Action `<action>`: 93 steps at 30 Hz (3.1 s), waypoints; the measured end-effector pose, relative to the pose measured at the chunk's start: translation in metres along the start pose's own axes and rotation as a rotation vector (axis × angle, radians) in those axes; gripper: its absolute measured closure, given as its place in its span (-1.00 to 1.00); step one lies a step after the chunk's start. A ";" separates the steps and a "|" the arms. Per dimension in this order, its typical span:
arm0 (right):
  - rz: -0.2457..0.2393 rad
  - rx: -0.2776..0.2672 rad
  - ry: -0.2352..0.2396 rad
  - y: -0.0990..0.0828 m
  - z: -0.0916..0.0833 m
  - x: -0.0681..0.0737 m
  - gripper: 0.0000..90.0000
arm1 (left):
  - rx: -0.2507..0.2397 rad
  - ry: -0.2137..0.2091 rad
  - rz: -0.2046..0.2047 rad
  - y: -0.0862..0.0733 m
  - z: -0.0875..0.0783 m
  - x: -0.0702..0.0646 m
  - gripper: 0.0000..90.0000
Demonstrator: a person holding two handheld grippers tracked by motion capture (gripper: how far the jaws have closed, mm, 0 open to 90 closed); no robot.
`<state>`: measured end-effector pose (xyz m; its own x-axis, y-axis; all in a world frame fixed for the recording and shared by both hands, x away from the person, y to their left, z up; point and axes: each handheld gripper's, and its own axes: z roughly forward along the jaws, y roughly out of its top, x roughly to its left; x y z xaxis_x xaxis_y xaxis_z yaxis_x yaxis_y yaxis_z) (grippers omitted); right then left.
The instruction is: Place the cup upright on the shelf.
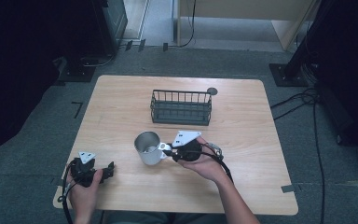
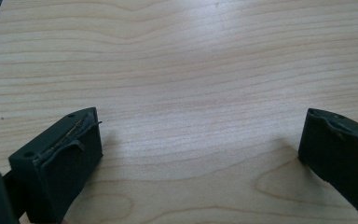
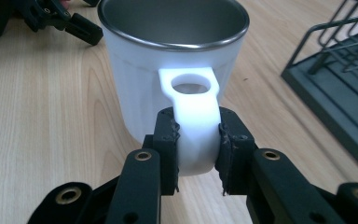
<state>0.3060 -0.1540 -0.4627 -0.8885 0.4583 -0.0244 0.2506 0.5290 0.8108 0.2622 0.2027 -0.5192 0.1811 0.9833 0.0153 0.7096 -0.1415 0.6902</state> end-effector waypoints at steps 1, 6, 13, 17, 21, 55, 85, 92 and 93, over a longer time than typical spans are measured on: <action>0.000 0.000 0.000 0.000 0.000 0.000 0.61 | 0.000 0.000 0.000 0.000 0.000 0.000 -1.00; -0.033 0.011 -0.052 0.001 -0.020 -0.012 0.61 | -0.001 0.000 -0.002 0.000 0.000 0.000 -1.00; -0.053 0.000 -0.057 0.003 -0.038 -0.025 0.61 | -0.001 -0.001 -0.002 0.000 0.000 0.000 -1.00; -0.062 -0.017 -0.044 0.007 -0.044 -0.029 0.61 | 0.000 0.000 0.000 0.000 0.000 0.000 -1.00; -0.073 -0.044 -0.024 0.014 -0.055 -0.035 0.61 | 0.000 0.000 0.000 0.000 0.000 0.000 -1.00; -0.071 -0.152 -0.089 0.073 -0.088 -0.124 0.61 | 0.001 -0.001 0.001 0.000 0.000 0.000 -1.00; -0.016 -0.123 -0.181 0.073 -0.047 -0.171 0.61 | 0.002 -0.001 0.001 0.000 0.000 0.000 -1.00; 0.012 -0.125 -0.169 0.062 -0.042 -0.174 0.61 | 0.001 -0.001 0.000 0.000 0.000 0.000 -1.00; 0.020 -0.126 -0.167 0.059 -0.042 -0.175 0.61 | 0.001 -0.001 0.001 0.000 0.000 0.000 -1.00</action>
<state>0.4601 -0.2326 -0.3860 -0.8053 0.5851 -0.0958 0.2082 0.4304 0.8783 0.2622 0.2028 -0.5190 0.1822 0.9832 0.0151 0.7105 -0.1422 0.6892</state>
